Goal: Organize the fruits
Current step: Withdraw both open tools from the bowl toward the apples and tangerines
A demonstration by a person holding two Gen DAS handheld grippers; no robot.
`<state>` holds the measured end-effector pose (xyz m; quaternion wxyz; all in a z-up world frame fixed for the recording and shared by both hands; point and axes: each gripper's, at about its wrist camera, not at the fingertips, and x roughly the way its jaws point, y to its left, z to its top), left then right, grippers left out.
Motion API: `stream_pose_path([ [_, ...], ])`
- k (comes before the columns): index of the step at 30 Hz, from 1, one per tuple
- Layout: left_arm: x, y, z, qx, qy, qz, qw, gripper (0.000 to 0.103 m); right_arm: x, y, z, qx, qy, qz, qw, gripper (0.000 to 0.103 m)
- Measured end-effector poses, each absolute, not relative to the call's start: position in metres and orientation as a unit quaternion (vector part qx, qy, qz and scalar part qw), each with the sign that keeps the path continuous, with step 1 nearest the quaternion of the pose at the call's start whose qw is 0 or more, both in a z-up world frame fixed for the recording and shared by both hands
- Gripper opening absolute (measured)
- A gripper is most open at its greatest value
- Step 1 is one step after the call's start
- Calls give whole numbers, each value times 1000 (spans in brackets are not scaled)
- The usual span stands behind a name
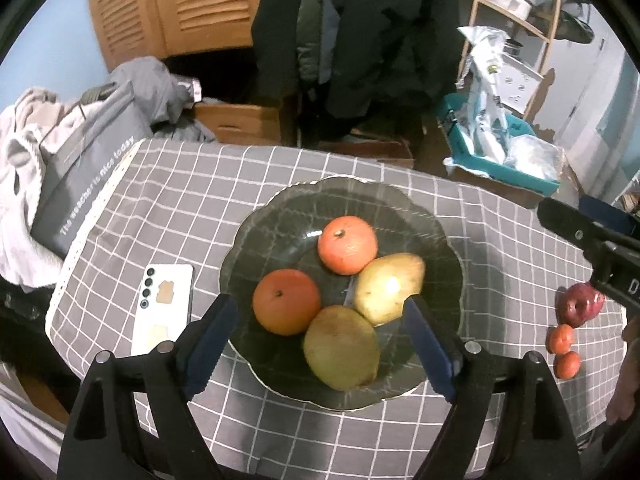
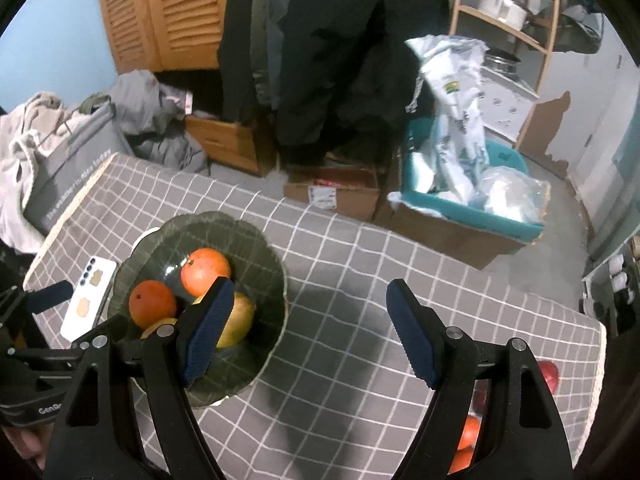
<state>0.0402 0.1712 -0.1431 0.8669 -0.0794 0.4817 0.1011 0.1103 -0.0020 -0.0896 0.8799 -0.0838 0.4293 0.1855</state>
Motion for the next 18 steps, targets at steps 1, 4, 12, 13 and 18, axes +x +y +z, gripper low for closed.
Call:
stream_pose_path([
  [1,40,168,-140,-77,479,98,869,86,109,-6,-86,-83,426,184,882,79],
  [4,39,163,-133,-74,474,94,872,86,103,-16,-74,-81,417,180,887,79],
  [12,34,141,-112,-56,457,80,884,88,88,-44,-50,-77,395,166,900,79],
  [13,33,138,-109,-55,453,78,886,89,87,-47,-48,-75,394,165,901,79],
  [18,30,125,-95,-54,436,64,896,94,75,-67,-36,-71,382,157,908,79],
])
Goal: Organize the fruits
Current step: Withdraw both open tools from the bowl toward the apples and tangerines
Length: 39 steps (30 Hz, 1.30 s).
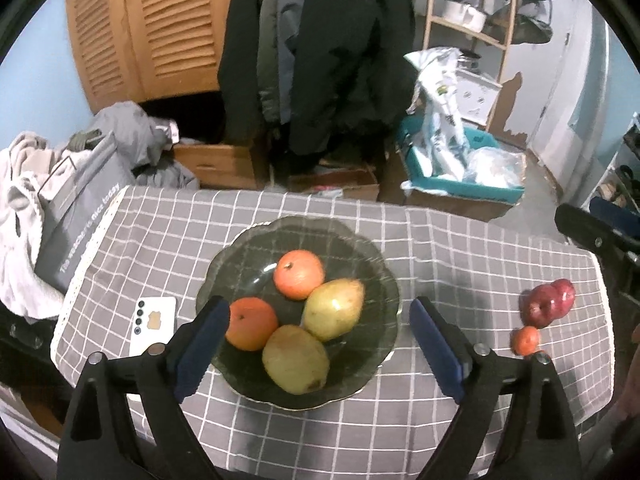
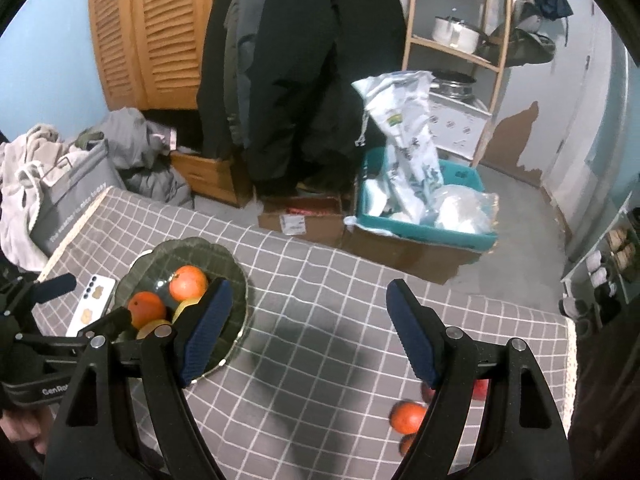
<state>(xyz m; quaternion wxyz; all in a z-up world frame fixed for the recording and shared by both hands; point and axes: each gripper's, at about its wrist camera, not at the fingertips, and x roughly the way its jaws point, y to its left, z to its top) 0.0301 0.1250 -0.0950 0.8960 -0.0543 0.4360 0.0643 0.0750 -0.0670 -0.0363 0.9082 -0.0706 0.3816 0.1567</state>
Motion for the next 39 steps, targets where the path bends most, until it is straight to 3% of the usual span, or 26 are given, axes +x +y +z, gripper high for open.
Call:
stream_pose_path([
  [5,28,104,-84,-46,422,49,904,100,66,-89,-32,-70,378,141,912,79],
  [24,33,21,-68,-4,413,-18,910,102,36,-184,-25,-47,369,68,926,79],
  [39,46,-46,-88,25,441,-67,895,102,29,-250,-45,-14,387,18,922,79],
])
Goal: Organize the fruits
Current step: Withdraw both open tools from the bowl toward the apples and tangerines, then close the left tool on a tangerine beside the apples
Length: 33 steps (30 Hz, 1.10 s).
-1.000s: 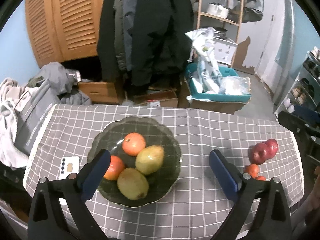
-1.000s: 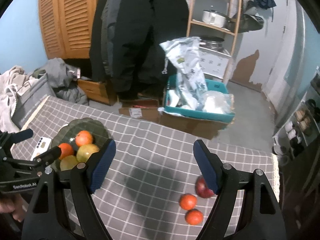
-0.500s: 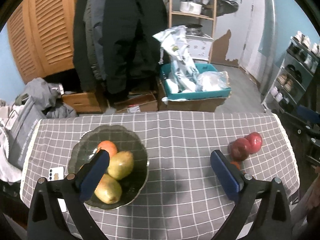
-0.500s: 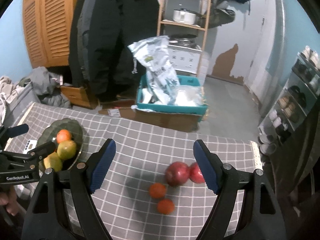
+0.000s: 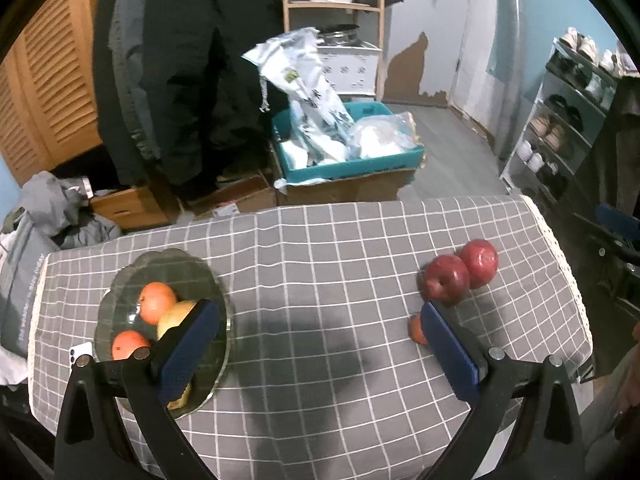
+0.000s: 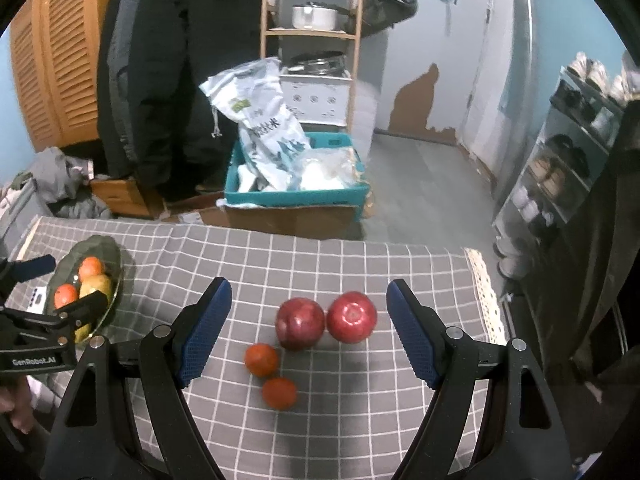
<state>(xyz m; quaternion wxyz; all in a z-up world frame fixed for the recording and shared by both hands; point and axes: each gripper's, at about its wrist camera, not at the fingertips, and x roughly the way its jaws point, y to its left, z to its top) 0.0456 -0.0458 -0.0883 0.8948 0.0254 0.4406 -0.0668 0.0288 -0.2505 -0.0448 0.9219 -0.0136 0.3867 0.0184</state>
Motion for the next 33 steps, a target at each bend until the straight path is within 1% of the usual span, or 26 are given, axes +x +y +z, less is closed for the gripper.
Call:
stream_pose_path([
  [10,59,-77,-112,36,466,-85,880,102,33,-283,-74,15,418,-4,908,79],
  [33,92,-128,-207,56,552,-110,824,102,53,-307,-175,26,529,-26,848,79],
])
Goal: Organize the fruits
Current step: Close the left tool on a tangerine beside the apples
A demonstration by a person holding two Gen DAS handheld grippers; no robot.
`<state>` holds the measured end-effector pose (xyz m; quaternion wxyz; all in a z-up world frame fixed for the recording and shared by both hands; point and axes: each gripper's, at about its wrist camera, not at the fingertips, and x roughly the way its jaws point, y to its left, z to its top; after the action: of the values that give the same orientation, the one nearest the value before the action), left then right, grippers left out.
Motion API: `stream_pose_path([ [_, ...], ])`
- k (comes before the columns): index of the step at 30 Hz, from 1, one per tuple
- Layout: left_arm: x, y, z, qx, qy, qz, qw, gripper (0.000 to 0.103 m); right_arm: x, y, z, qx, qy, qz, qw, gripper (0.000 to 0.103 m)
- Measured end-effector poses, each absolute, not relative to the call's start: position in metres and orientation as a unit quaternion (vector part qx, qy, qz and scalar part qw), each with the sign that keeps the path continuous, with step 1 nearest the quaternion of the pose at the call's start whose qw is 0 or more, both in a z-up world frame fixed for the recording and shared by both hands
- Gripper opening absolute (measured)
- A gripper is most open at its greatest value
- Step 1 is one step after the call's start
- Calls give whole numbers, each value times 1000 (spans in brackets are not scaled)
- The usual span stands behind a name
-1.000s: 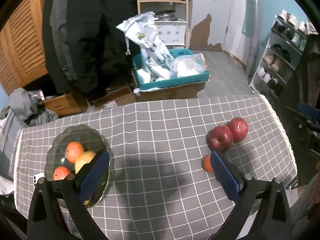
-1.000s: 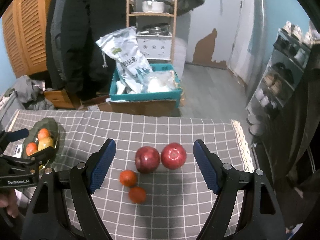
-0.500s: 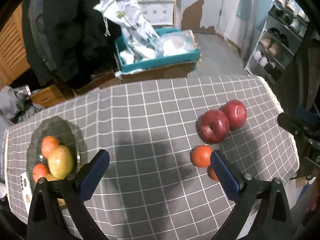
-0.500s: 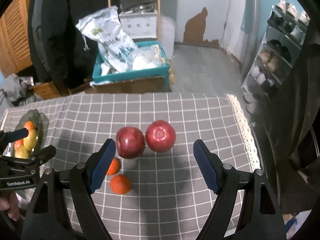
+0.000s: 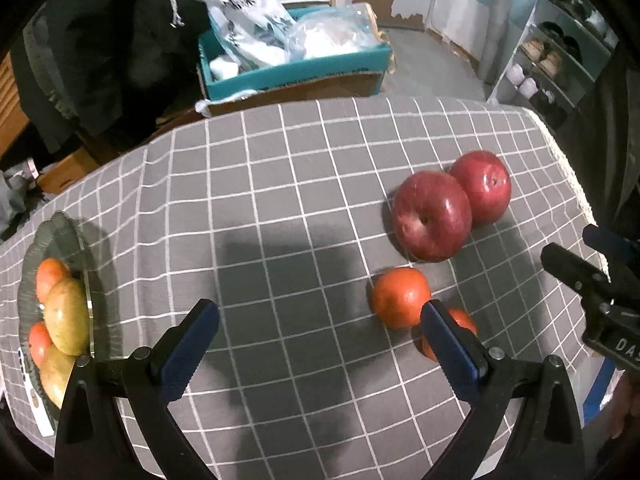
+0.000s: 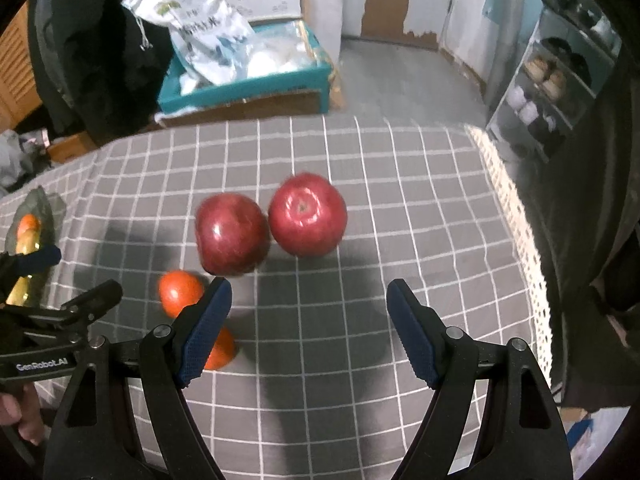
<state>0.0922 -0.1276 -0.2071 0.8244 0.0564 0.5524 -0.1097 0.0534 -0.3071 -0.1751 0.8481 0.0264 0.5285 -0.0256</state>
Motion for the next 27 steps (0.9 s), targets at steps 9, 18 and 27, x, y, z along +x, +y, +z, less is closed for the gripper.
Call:
stream_pose_path([
  [9,98,-147,-233,66,572,-119,809,102,58,-316,-210,41,558,-30,828,79],
  [18,103,-161,-249,68,582,-133,799,101,60,-326,-219,52,567,-40,821,79],
  [27,109,-169,-260,29,593,-168,787,82,62,-330,-222,55,569,-43,819,79],
])
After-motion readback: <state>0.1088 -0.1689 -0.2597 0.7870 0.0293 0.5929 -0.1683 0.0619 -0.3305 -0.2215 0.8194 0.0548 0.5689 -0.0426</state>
